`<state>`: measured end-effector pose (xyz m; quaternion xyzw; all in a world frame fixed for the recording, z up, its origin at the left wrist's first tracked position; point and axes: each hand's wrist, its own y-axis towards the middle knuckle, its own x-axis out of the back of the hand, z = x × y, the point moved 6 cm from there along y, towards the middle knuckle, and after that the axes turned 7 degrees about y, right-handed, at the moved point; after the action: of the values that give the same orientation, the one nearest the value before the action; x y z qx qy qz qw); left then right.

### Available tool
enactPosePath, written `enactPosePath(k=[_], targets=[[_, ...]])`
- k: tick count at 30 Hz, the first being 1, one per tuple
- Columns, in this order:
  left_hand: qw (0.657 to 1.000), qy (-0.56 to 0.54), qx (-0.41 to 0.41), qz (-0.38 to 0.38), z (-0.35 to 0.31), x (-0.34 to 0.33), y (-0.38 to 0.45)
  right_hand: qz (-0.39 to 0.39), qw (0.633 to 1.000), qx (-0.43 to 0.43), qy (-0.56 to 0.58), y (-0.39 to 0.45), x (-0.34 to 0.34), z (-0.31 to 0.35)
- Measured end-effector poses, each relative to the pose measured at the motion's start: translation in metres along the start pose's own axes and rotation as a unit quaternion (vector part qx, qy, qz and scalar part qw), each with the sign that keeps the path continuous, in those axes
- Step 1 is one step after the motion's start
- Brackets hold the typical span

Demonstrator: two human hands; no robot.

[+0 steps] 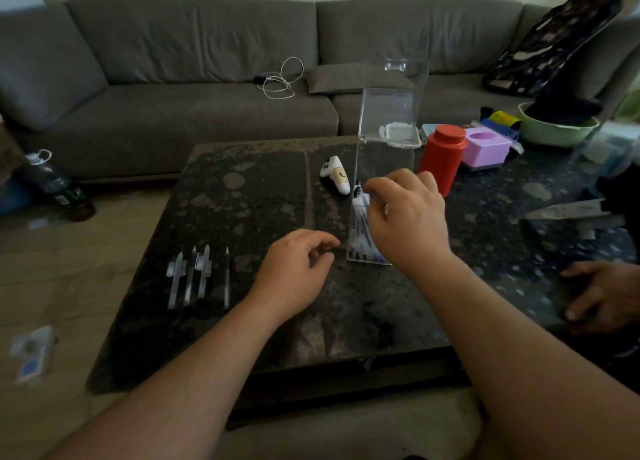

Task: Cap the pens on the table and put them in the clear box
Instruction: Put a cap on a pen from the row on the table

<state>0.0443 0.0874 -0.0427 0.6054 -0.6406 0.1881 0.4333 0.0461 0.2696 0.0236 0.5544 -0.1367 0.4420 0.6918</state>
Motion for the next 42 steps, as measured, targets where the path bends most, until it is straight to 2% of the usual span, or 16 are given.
enactPosePath(k=[2,6,10,13,16,19,23,25,29,33,39,42], targets=[[0.999,0.033,0.026,-0.005,0.012,0.006,0.004,-0.005,0.998,0.052,0.046,-0.003,-0.004,0.023],[0.990,0.114,0.078,-0.019,0.059,0.024,0.013,0.172,0.972,0.064,0.149,-0.024,-0.054,0.069],[0.965,0.178,0.188,-0.050,0.125,0.058,0.005,0.302,0.942,0.064,0.132,-0.044,-0.110,0.089],[0.951,0.189,0.236,-0.064,0.171,0.080,-0.007,0.383,0.913,0.056,0.129,-0.052,-0.137,0.101],[0.943,0.189,0.269,-0.059,0.195,0.089,-0.018,0.431,0.892,0.050,0.127,-0.054,-0.155,0.115],[0.943,0.212,0.254,-0.032,0.200,0.088,-0.020,0.451,0.882,0.044,0.129,-0.055,-0.170,0.130],[0.935,0.273,0.221,0.050,0.192,0.076,-0.018,0.488,0.865,0.059,0.095,-0.064,-0.191,0.142],[0.929,0.292,0.214,0.072,0.185,0.070,-0.016,0.500,0.859,0.039,0.101,-0.066,-0.197,0.142],[0.923,0.322,0.200,0.063,0.177,0.064,-0.013,0.428,0.901,-0.005,0.069,-0.055,-0.194,0.127],[0.917,0.346,0.187,0.071,0.168,0.060,-0.010,0.404,0.914,0.004,0.026,-0.044,-0.184,0.102],[0.921,0.342,0.169,0.079,0.158,0.057,-0.008,0.417,0.906,-0.064,0.042,-0.036,-0.158,0.072],[0.927,0.309,0.189,0.095,0.158,0.054,-0.008,0.455,0.883,-0.106,0.038,-0.038,-0.155,0.060]])
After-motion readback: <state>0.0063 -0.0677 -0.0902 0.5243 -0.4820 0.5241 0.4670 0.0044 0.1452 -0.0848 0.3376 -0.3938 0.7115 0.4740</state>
